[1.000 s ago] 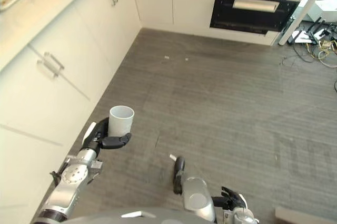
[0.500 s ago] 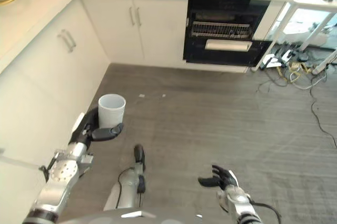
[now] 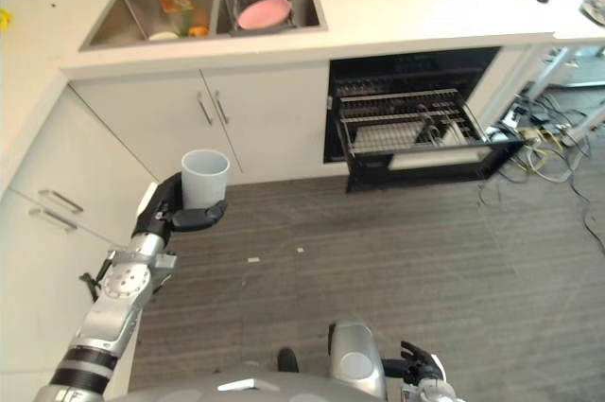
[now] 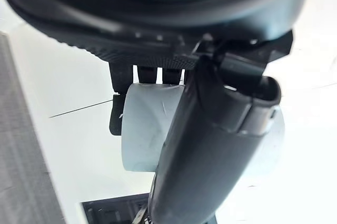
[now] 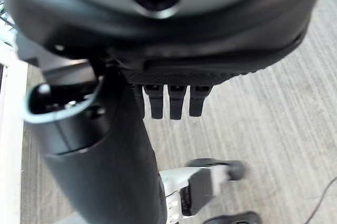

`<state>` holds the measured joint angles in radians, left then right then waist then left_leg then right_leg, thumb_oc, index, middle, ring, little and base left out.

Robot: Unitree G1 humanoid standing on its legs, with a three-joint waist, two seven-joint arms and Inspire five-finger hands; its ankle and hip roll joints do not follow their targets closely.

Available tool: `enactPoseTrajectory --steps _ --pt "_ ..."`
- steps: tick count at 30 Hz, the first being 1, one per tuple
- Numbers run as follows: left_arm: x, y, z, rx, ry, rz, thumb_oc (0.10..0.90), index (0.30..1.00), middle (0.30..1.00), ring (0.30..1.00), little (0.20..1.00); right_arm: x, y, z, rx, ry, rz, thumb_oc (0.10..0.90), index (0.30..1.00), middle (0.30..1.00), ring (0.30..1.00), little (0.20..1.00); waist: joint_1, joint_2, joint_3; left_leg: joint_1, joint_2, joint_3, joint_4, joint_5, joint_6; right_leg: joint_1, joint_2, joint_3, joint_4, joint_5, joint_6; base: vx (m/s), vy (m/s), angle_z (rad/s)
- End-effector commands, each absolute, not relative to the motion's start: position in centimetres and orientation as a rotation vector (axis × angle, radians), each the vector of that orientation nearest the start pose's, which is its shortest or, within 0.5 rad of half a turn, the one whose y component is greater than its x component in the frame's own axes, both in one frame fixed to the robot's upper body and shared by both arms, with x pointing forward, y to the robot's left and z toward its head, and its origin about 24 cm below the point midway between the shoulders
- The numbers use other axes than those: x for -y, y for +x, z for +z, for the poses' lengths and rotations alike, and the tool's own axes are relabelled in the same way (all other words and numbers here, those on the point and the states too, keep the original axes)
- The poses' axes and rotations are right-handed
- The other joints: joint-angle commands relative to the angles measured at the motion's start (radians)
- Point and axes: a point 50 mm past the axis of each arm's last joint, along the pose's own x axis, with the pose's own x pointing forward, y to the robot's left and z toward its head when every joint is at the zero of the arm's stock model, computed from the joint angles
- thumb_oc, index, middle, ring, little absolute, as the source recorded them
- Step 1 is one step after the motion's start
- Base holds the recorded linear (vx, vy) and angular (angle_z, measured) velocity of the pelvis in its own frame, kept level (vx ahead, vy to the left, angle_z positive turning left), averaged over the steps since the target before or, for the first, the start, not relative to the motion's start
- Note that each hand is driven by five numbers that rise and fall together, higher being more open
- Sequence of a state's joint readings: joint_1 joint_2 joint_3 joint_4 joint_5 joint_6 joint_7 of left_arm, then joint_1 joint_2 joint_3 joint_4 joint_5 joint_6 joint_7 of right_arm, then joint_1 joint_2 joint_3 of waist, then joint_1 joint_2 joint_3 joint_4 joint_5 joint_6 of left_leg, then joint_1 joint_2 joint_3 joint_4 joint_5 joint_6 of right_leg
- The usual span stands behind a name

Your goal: Place the dishes in the dishwasher.

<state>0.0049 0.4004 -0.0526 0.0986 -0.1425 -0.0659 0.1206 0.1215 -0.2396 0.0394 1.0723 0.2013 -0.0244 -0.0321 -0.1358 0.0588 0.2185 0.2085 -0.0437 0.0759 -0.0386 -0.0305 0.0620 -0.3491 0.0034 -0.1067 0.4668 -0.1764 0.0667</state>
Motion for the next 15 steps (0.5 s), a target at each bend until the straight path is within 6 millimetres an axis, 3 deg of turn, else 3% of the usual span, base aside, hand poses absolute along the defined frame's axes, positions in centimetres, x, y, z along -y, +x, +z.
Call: enactPoseTrajectory --steps 1,2,3,4,5,7,8,9,10,11,12,13,14,15 --pt "-22.7 25.3 7.7 0.155 0.338 0.066 0.400 0.300 0.300 0.300 0.300 24.8 7.9 -15.7 -1.166 -0.082 -0.277 0.800 0.900 0.900 0.900 0.900 0.026 -0.089 -0.046 -0.009 -0.026 0.055 -0.036 -0.053 -0.047 0.181 -0.044 -0.175 -0.388 0.245 0.076 0.72 0.033 1.01" --pt "-22.3 25.4 7.7 0.159 0.325 0.049 0.400 0.300 0.300 0.300 0.300 24.9 7.4 -15.9 -1.185 -0.078 -0.289 0.800 0.900 0.900 0.900 0.900 0.025 -0.089 -0.048 -0.003 -0.021 0.053 0.010 -0.078 -0.050 0.224 -0.036 -0.197 -0.413 0.216 0.055 0.50 0.008 0.95" --pt "-21.6 25.6 7.5 0.158 0.307 0.029 0.400 0.300 0.300 0.300 0.300 25.0 6.6 -16.0 -1.213 -0.073 -0.303 0.800 0.900 0.900 0.900 0.900 0.015 -0.092 -0.059 -0.013 -0.017 0.044 0.104 -0.073 -0.070 0.242 -0.019 -0.159 -0.402 0.203 0.020 0.32 -0.023 0.81" --pt "-21.6 25.6 7.5 0.159 0.307 0.029 0.400 0.300 0.300 0.300 0.300 25.0 6.6 -16.0 -1.213 -0.072 -0.303 0.800 0.900 0.900 0.900 0.900 0.014 -0.094 -0.062 -0.022 -0.019 0.043 0.111 -0.072 -0.069 0.237 -0.021 -0.160 -0.403 0.206 0.019 0.51 -0.066 0.55" --pt "-20.7 26.0 7.7 0.176 0.252 0.010 0.400 0.300 0.300 0.300 0.300 25.8 5.6 -16.1 -1.251 -0.070 -0.351 0.800 0.900 0.900 0.900 0.900 0.008 -0.097 -0.066 -0.109 0.007 0.065 0.433 -0.013 -0.148 0.293 -0.031 -0.144 -0.395 0.188 -0.015 0.32 -0.055 0.19" --pt "-20.7 26.0 7.7 0.177 0.253 0.009 0.400 0.300 0.300 0.300 0.300 25.7 5.7 -16.1 -1.250 -0.070 -0.351 0.800 0.900 0.900 0.900 0.900 0.005 -0.099 -0.069 -0.121 0.006 0.062 0.442 -0.012 -0.147 0.287 -0.033 -0.147 -0.396 0.191 -0.016 0.28 -0.063 0.24" --pt "-20.8 26.0 7.5 0.171 0.233 0.021 0.400 0.300 0.300 0.300 0.300 26.4 5.3 -15.9 -1.262 -0.078 -0.389 0.800 0.900 0.900 0.900 0.900 0.019 -0.121 -0.057 -0.277 0.051 0.088 0.762 0.054 -0.201 0.353 -0.033 -0.122 -0.421 0.171 -0.051 0.47 -0.035 0.34" --pt "-20.7 26.0 7.6 0.171 0.220 0.019 0.400 0.300 0.300 0.300 0.300 26.7 5.2 -15.9 -1.263 -0.066 -0.420 0.800 0.900 0.900 0.900 0.900 0.034 -0.125 -0.058 -0.357 0.088 0.116 0.759 0.026 -0.162 0.395 -0.033 -0.099 -0.445 0.166 -0.049 0.48 -0.034 0.27" --pt "-20.7 26.0 7.6 0.171 0.220 0.019 0.400 0.300 0.300 0.300 0.300 26.7 5.2 -15.9 -1.263 -0.066 -0.420 0.800 0.900 0.900 0.900 0.900 0.034 -0.125 -0.058 -0.357 0.088 0.116 0.759 0.026 -0.162 0.395 -0.033 -0.099 -0.445 0.166 -0.049 0.50 0.212 -0.44" --pt "-20.9 25.9 7.5 0.164 0.223 0.029 0.400 0.300 0.300 0.300 0.300 26.9 5.2 -15.8 -1.257 -0.062 -0.422 0.800 0.900 0.900 0.900 0.900 0.042 -0.122 -0.066 -0.320 0.120 0.107 0.544 -0.031 -0.124 0.417 -0.053 -0.070 -0.454 0.164 -0.023 0.37 0.272 -0.98" --pt "-21.1 25.9 7.4 0.164 0.230 0.042 0.400 0.300 0.300 0.300 0.300 27.0 5.4 -15.7 -1.254 -0.074 -0.417 0.800 0.900 0.900 0.900 0.900 0.056 -0.124 -0.067 -0.322 0.124 0.065 0.454 -0.028 -0.123 0.423 -0.065 -0.044 -0.454 0.161 -0.015 0.37 0.272 -0.98" --pt "-21.1 25.9 7.4 0.164 0.230 0.042 0.400 0.300 0.300 0.300 0.300 27.0 5.4 -15.7 -1.254 -0.074 -0.417 0.800 0.900 0.900 0.900 0.900 0.056 -0.124 -0.067 -0.322 0.124 0.065 0.454 -0.028 -0.123 0.423 -0.065 -0.044 -0.454 0.161 -0.015 0.20 0.187 -1.10" --pt "-21.2 25.9 7.4 0.164 0.234 0.048 0.400 0.300 0.300 0.300 0.300 27.2 5.7 -15.7 -1.250 -0.090 -0.411 0.800 0.900 0.900 0.900 0.900 0.070 -0.121 -0.067 -0.307 0.117 -0.015 0.346 -0.015 -0.126 0.427 -0.069 -0.013 -0.454 0.157 -0.009 0.24 0.277 -1.40" --pt "-21.2 25.9 7.4 0.170 0.224 0.064 0.400 0.300 0.300 0.300 0.300 27.6 6.2 -15.5 -1.244 -0.118 -0.412 0.800 0.900 0.900 0.900 0.900 0.083 -0.099 -0.068 -0.231 0.109 -0.182 0.186 -0.016 -0.140 0.423 -0.066 0.043 -0.433 0.138 0.000 0.24 0.277 -1.40"
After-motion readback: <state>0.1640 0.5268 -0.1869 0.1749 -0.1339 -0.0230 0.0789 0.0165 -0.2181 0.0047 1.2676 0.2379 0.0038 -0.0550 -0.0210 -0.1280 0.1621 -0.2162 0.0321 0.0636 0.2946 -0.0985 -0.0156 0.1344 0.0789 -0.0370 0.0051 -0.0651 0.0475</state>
